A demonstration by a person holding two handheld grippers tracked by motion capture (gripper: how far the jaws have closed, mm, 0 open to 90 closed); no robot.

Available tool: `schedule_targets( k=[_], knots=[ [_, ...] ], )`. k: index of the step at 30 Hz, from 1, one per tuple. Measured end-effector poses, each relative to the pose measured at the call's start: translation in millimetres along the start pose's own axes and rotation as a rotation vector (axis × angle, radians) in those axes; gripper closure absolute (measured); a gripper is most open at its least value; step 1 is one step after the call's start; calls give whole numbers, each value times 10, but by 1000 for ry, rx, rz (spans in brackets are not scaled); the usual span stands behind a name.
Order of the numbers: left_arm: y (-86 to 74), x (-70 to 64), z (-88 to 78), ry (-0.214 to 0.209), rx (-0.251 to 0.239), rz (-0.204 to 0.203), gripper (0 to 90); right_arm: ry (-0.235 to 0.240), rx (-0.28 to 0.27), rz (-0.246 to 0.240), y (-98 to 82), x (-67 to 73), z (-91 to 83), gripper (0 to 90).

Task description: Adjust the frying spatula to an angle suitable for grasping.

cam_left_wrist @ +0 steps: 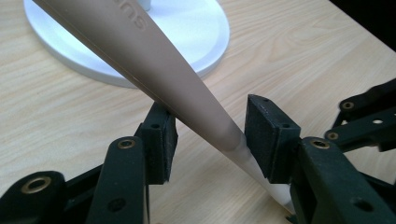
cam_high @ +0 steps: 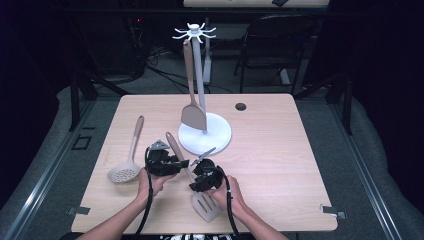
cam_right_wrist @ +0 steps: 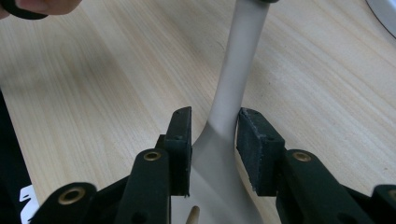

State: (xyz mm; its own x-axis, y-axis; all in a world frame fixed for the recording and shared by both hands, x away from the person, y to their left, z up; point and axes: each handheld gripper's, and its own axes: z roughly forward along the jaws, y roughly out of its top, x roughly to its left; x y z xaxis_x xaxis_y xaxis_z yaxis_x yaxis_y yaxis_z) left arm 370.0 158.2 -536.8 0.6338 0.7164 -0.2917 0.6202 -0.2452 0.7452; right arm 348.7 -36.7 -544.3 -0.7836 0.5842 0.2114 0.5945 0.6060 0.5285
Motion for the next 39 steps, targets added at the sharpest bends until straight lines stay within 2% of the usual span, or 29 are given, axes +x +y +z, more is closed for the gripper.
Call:
schedule_targets(
  k=[4, 5, 6, 8, 9, 17, 25, 29, 32, 36, 39],
  knots=[
    [1, -8, -10, -14, -10, -1, 552, 5, -18, 12, -13, -22, -10, 699],
    [2, -8, -15, -18, -9, 1, 554, 6, -29, 28, -19, -11, -10, 705],
    [2, -11, -17, -21, -13, 1, 555, 3, -19, 20, -15, -18, -22, 710],
    [2, -14, -23, -29, -19, 5, 559, 4, -45, 34, -22, -16, -17, 718],
    [2, -17, -24, -34, -22, 5, 560, 1, -30, 29, -18, -21, -35, 721],
    [-4, -106, 0, -62, -20, 42, 567, -14, -55, 24, -18, -21, -78, 737],
    [-6, -145, 29, -83, -10, 30, 601, -26, -76, 18, -17, -20, -107, 746],
    [-10, -164, 39, -88, -20, 30, 614, -31, -85, 19, -13, -10, -125, 748],
    [-19, -189, 49, -65, -30, 25, 618, -27, -84, 22, -13, -21, -130, 748],
    [-20, -202, 48, -73, -45, 15, 629, -9, -81, 22, -18, -39, -143, 725],
    [-16, -200, 44, -84, -56, 16, 640, -5, -59, 19, -16, -44, -159, 599]
  ],
)
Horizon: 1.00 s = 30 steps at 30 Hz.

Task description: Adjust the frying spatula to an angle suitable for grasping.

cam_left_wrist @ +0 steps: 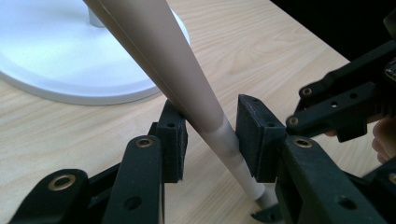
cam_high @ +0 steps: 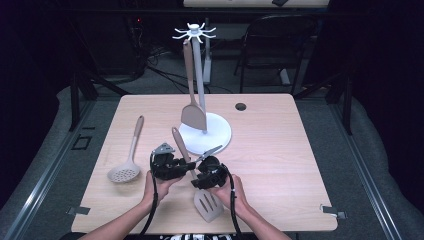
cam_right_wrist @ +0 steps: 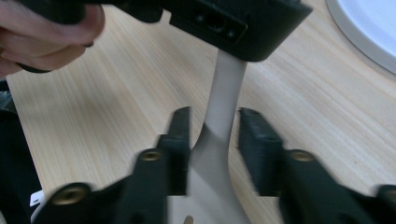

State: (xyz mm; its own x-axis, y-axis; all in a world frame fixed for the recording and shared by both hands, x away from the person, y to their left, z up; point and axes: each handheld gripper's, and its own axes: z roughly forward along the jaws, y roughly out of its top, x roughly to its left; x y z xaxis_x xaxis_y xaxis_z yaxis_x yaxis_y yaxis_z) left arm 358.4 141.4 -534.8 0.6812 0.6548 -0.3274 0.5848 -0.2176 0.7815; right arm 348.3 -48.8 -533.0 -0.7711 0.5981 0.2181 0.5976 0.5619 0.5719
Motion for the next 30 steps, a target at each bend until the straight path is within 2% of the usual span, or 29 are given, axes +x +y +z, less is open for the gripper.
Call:
schedule_targets(
  k=[2, 8, 11, 14, 21, 26, 30],
  knots=[
    [13, 7, 0, -7, 7, 3, 644, -8, -7, 1, -5, 0, -21, 537],
    [66, 19, -6, -22, 13, 14, 652, -35, -3, 8, -32, -35, -133, 276],
    [91, 25, -3, -31, 14, 9, 658, -36, 3, 19, -71, -84, -206, 196],
    [124, 30, 2, -43, 5, 10, 667, -57, -3, 14, -112, -139, -291, 153],
    [216, 38, 36, -64, 0, 10, 688, -98, -20, 42, -203, -319, -488, 103],
    [289, 27, 60, -90, -8, 21, 704, -143, -28, 34, -231, -399, -539, 72],
    [350, 12, 75, -99, -7, 23, 715, -165, 3, 41, -234, -426, -526, 64]
  ],
)
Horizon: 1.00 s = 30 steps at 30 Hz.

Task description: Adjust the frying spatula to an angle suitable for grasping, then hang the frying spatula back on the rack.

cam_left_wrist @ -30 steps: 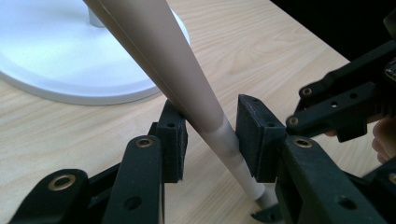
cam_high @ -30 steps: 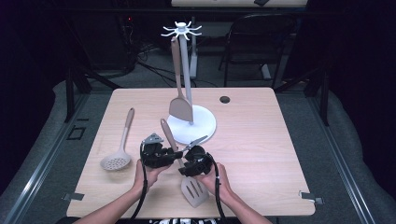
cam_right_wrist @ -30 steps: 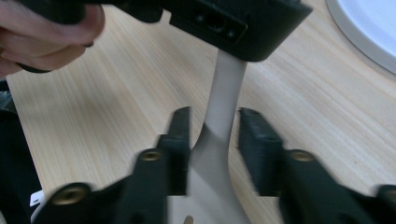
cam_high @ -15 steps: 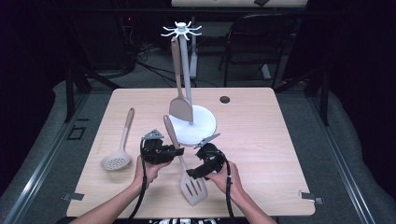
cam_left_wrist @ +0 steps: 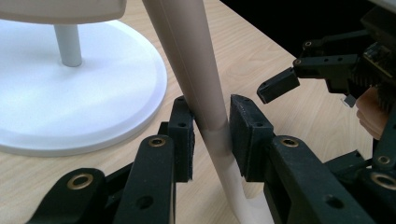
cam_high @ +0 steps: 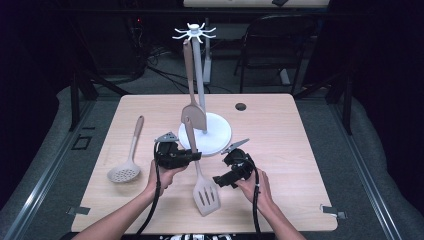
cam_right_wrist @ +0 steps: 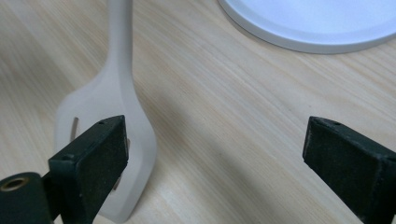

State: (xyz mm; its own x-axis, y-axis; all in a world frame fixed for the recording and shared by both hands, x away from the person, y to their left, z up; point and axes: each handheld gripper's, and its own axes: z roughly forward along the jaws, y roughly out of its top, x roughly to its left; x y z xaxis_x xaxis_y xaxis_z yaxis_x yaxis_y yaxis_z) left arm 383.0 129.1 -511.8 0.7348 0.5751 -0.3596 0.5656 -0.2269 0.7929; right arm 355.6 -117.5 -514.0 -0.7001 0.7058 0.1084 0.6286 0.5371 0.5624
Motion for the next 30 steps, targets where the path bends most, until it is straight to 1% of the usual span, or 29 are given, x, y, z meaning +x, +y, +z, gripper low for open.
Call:
schedule_targets(
  k=[1, 2, 4, 8, 11, 12, 13, 14, 15, 16, 17, 18, 19, 20, 21, 22, 23, 24, 25, 27, 30],
  knots=[
    [14, -4, 1, -1, 3, -1, 717, 3, -4, 7, -3, -4, 7, 63],
    [25, -5, 1, -6, 1, 0, 720, -7, -5, 4, -6, -16, 8, 63],
    [47, -10, -3, -17, 0, 3, 725, -12, 4, 8, -5, -39, -7, 63],
    [80, -17, -18, -28, -12, 4, 735, -16, 4, 21, -9, -78, -20, 62],
    [104, -5, -37, -32, -18, 4, 742, -13, -16, 36, -18, -87, -14, 62],
    [110, -1, -42, -33, -22, 1, 744, -11, -9, 35, -16, -90, -17, 62],
    [115, 4, -49, -36, -25, -3, 745, -14, 5, 23, -11, -100, -26, 61],
    [122, 6, -58, -36, -26, -6, 748, -11, -10, 35, -19, -96, -15, 62],
    [131, 9, -65, -38, -28, -6, 750, -12, 5, 19, -19, -109, -23, 62],
    [140, 13, -74, -41, -33, -6, 752, -10, 3, 21, -24, -113, -22, 61],
    [150, 15, -84, -45, -37, -6, 755, -14, -2, 33, -31, -114, -23, 61],
    [158, 20, -95, -51, -47, -3, 758, -9, 5, 23, -30, -129, -34, 61],
    [167, 25, -108, -57, -53, -1, 761, -21, 2, 23, -31, -136, -42, 61],
    [176, 27, -117, -57, -58, -3, 764, -18, 2, 25, -29, -141, -51, 61],
    [185, 30, -125, -60, -59, -4, 766, -27, -16, 30, -34, -144, -47, 61],
    [194, 31, -136, -60, -59, -3, 768, -26, -7, 21, -27, -155, -57, 61],
    [202, 32, -145, -58, -63, -3, 769, -26, -13, 31, -26, -155, -56, 61],
    [213, 35, -157, -57, -63, 1, 770, -32, -16, 24, -22, -162, -57, 61],
    [224, 32, -168, -52, -64, 4, 771, -32, -8, 14, -15, -169, -64, 61],
    [245, 30, -190, -46, -70, 11, 773, -28, -5, 11, -18, -175, -61, 62],
    [275, 35, -211, -43, -76, 17, 774, -23, -2, 17, -22, -181, -58, 63]
  ],
)
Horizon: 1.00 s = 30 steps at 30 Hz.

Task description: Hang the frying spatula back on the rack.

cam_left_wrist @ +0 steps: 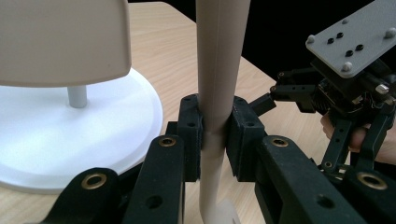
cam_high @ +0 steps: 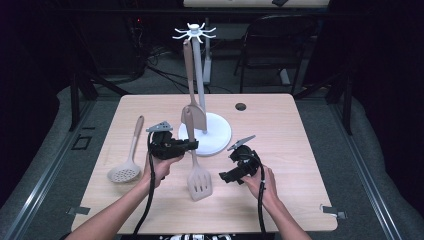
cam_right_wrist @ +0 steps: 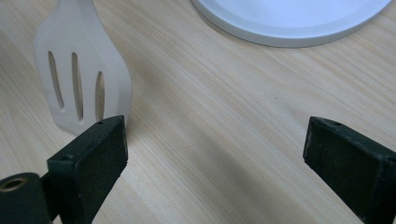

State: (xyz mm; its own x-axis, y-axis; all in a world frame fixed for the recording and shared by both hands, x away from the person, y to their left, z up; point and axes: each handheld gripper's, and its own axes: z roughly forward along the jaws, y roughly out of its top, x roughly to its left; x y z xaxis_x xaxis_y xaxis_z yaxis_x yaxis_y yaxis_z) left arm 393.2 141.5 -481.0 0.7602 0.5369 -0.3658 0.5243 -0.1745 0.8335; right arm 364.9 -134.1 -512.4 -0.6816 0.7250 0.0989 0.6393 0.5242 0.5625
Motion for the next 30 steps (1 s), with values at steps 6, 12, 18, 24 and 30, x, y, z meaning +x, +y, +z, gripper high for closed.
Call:
schedule_targets(
  k=[6, 12, 18, 24, 30],
  knots=[
    [70, -14, -19, 7, -5, 21, 776, -9, 2, -11, 4, 1, 1, 65],
    [148, -47, -41, 10, -17, 52, 776, -5, 3, -5, 5, 2, 7, 67],
    [217, -84, -32, 15, -11, 83, 776, -9, 8, -8, 7, -13, -4, 67],
    [308, -127, -23, 19, -12, 120, 776, -8, -1, 4, 2, -24, -10, 68],
    [410, -157, -25, 28, -9, 156, 776, -13, -1, 9, -1, -43, -19, 68]
  ],
)
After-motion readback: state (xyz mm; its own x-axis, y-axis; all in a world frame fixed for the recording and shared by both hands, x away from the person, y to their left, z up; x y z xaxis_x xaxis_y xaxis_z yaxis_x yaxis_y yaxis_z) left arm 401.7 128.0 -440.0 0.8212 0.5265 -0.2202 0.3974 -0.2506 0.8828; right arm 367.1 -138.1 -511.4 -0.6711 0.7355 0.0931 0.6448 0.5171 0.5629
